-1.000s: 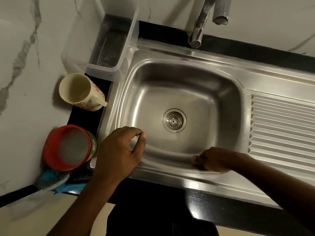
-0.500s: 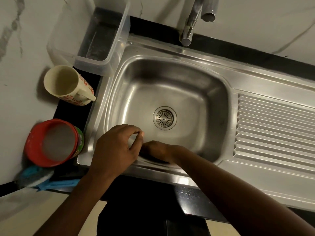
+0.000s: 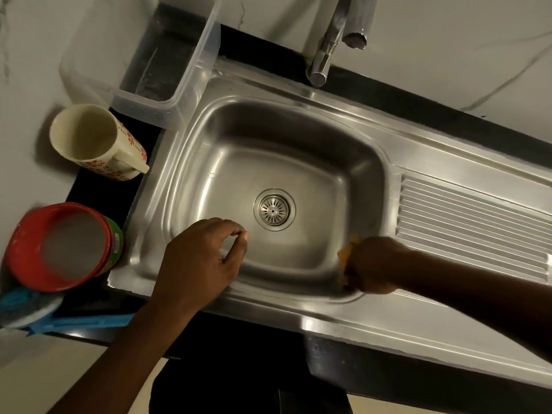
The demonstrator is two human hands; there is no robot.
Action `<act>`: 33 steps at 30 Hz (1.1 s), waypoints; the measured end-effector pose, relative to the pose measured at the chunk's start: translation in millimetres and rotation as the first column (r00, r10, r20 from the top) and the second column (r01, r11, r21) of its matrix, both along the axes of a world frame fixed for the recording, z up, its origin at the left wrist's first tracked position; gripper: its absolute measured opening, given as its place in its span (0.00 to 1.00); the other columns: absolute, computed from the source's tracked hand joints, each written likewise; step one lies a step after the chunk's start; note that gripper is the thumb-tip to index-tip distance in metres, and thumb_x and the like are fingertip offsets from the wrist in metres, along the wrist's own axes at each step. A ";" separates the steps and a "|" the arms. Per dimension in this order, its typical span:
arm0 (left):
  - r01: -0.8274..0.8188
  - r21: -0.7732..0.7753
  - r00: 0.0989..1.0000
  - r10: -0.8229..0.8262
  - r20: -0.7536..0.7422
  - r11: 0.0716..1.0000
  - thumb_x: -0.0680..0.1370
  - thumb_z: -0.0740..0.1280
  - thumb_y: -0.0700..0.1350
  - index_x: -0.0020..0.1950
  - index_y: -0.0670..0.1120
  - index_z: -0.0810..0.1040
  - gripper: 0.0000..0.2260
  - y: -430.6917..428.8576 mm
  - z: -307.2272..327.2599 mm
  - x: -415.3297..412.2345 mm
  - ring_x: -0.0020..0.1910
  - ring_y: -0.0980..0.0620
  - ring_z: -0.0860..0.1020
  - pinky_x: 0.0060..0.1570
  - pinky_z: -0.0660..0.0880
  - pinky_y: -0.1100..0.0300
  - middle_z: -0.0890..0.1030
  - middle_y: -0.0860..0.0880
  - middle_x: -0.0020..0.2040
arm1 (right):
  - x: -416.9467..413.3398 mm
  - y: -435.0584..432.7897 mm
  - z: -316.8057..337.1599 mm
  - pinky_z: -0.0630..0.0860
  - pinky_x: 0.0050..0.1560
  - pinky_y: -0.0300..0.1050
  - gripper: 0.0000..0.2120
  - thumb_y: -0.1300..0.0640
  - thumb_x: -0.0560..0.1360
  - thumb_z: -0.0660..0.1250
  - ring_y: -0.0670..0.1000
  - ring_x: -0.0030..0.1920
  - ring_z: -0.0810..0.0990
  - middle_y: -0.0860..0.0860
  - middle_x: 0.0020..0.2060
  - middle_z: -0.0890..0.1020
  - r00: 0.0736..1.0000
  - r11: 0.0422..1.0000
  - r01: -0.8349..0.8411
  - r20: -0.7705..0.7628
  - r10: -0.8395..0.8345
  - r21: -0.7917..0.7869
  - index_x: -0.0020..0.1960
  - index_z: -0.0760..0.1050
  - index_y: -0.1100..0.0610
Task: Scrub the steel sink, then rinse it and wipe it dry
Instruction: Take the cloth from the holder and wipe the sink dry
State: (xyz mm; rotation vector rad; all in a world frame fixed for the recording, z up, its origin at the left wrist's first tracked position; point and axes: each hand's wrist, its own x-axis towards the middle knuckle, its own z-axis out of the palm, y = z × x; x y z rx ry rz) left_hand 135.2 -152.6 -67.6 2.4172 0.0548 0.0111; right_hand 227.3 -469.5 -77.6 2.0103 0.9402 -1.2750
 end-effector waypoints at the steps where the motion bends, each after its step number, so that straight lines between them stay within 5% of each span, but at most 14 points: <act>1: 0.000 -0.002 1.000 0.000 -0.002 1.000 0.81 0.67 0.53 0.53 0.48 0.86 0.12 -2.1 -0.5 -0.3 0.46 0.53 0.83 0.45 0.81 0.58 0.86 0.53 0.48 | 11.4 -5.4 -5.1 0.79 0.59 0.52 0.21 0.37 0.80 0.61 0.57 0.61 0.79 0.50 0.58 0.81 0.998 0.998 -0.059 0.034 0.060 -0.029 0.61 0.81 0.50; 4: -0.012 0.001 1.000 0.012 -0.002 1.000 0.80 0.69 0.51 0.53 0.48 0.86 0.10 -9.4 -1.6 -2.2 0.46 0.53 0.83 0.46 0.81 0.58 0.86 0.54 0.48 | 58.3 -17.9 -16.9 0.74 0.65 0.55 0.18 0.43 0.78 0.64 0.61 0.63 0.77 0.52 0.59 0.81 0.967 0.989 -0.145 0.209 0.148 -0.030 0.60 0.83 0.53; 8: -0.021 0.014 1.000 0.021 -0.002 1.000 0.80 0.69 0.51 0.52 0.50 0.86 0.08 -16.9 -3.2 -4.4 0.47 0.55 0.82 0.47 0.79 0.59 0.86 0.56 0.47 | 126.7 -14.1 -23.3 0.53 0.80 0.56 0.26 0.41 0.84 0.57 0.61 0.79 0.62 0.54 0.76 0.70 0.863 0.965 -0.261 0.439 0.251 -0.039 0.75 0.72 0.55; 12: 0.002 0.026 1.000 -0.002 0.010 1.000 0.81 0.67 0.52 0.52 0.51 0.85 0.09 -23.7 -1.7 -7.7 0.47 0.56 0.81 0.46 0.77 0.61 0.85 0.58 0.47 | 145.1 -7.5 -52.6 0.57 0.69 0.23 0.22 0.57 0.84 0.61 0.54 0.78 0.66 0.55 0.78 0.69 0.889 0.947 0.235 0.346 -0.300 0.219 0.77 0.70 0.58; 13: 0.005 0.029 1.000 -0.005 0.017 1.000 0.81 0.66 0.52 0.52 0.51 0.85 0.09 -25.5 -1.8 -8.2 0.47 0.55 0.81 0.46 0.78 0.60 0.85 0.57 0.47 | 149.0 -0.1 -58.2 0.56 0.71 0.24 0.25 0.55 0.84 0.59 0.53 0.80 0.63 0.55 0.81 0.65 0.914 0.961 0.226 0.307 -0.266 0.161 0.80 0.65 0.58; 15: 0.004 0.026 1.000 -0.004 0.017 1.000 0.81 0.66 0.52 0.52 0.50 0.85 0.10 -29.1 -2.9 -9.3 0.47 0.55 0.82 0.46 0.79 0.58 0.85 0.57 0.48 | 144.4 -1.5 -83.3 0.48 0.82 0.42 0.32 0.47 0.85 0.53 0.53 0.84 0.49 0.52 0.84 0.48 0.902 0.974 0.203 0.368 -0.226 0.102 0.85 0.47 0.57; 18: -0.009 0.020 1.000 0.009 0.010 1.000 0.81 0.67 0.52 0.52 0.51 0.86 0.09 -35.0 -3.5 -11.7 0.48 0.57 0.81 0.48 0.77 0.64 0.85 0.58 0.48 | 128.9 4.3 -93.6 0.44 0.82 0.54 0.43 0.44 0.82 0.60 0.58 0.83 0.38 0.55 0.83 0.36 0.905 0.973 0.230 0.369 -0.212 -0.003 0.84 0.38 0.58; 23: -0.028 -0.012 1.000 0.028 0.000 1.000 0.80 0.73 0.48 0.51 0.52 0.85 0.02 -44.0 -1.8 -17.7 0.47 0.58 0.81 0.46 0.79 0.58 0.85 0.58 0.46 | 90.3 7.8 -82.4 0.60 0.79 0.57 0.36 0.49 0.74 0.66 0.62 0.82 0.53 0.61 0.82 0.54 0.961 0.968 0.187 0.236 -0.146 -0.165 0.80 0.65 0.58; 30: 0.012 -0.051 1.000 -0.012 0.002 0.999 0.81 0.69 0.51 0.51 0.51 0.85 0.07 -52.5 -1.1 -17.2 0.45 0.56 0.81 0.45 0.81 0.53 0.85 0.57 0.46 | 17.1 24.0 -58.3 0.59 0.78 0.59 0.22 0.50 0.85 0.55 0.60 0.75 0.67 0.58 0.73 0.72 0.975 0.972 0.145 -0.142 -0.172 -0.185 0.73 0.73 0.60; 33: 0.017 -0.056 1.000 -0.018 -0.004 0.998 0.81 0.69 0.51 0.50 0.51 0.85 0.06 -51.9 -1.0 -15.4 0.45 0.55 0.81 0.44 0.80 0.53 0.85 0.57 0.45 | 5.6 25.0 -37.2 0.70 0.70 0.55 0.23 0.42 0.83 0.57 0.59 0.65 0.77 0.55 0.64 0.80 0.960 0.978 0.174 -0.203 -0.194 -0.113 0.67 0.78 0.56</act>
